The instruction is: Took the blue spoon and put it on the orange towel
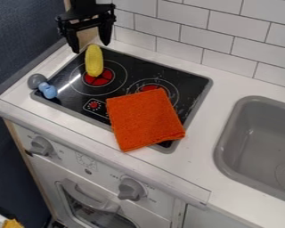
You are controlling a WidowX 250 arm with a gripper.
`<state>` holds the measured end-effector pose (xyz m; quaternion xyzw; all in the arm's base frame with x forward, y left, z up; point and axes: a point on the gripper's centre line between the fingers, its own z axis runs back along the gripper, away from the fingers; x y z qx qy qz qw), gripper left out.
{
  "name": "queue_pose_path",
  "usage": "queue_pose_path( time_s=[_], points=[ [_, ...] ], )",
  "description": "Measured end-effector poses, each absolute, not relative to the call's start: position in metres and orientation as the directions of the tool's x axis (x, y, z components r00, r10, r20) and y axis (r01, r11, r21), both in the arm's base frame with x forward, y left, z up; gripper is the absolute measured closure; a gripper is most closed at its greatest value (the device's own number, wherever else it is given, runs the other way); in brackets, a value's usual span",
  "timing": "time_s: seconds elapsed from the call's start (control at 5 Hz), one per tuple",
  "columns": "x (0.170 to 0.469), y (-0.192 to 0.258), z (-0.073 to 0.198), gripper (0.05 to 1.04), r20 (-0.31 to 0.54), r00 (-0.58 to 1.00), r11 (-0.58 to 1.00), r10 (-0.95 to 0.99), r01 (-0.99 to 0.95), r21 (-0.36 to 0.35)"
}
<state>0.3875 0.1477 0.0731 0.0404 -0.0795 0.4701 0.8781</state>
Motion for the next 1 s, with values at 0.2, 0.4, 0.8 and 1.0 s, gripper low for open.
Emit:
queue_pose_path(
  time_s=[0.2,0.4,0.8,1.0],
  points=[
    [0.383,0.146,0.054,0.083,0.138,0.553,0.555,0.822,-0.832,0.027],
    [0.378,0.144,0.048,0.083,0.122,0.547,0.547,0.829,-0.836,0.03],
    [0.359,0.141,0.073,0.083,0.178,0.514,0.528,0.839,-0.848,-0.039],
    [0.327,0.161,0.067,0.084,0.134,0.434,0.448,0.891,-0.889,-0.097]
  ],
)
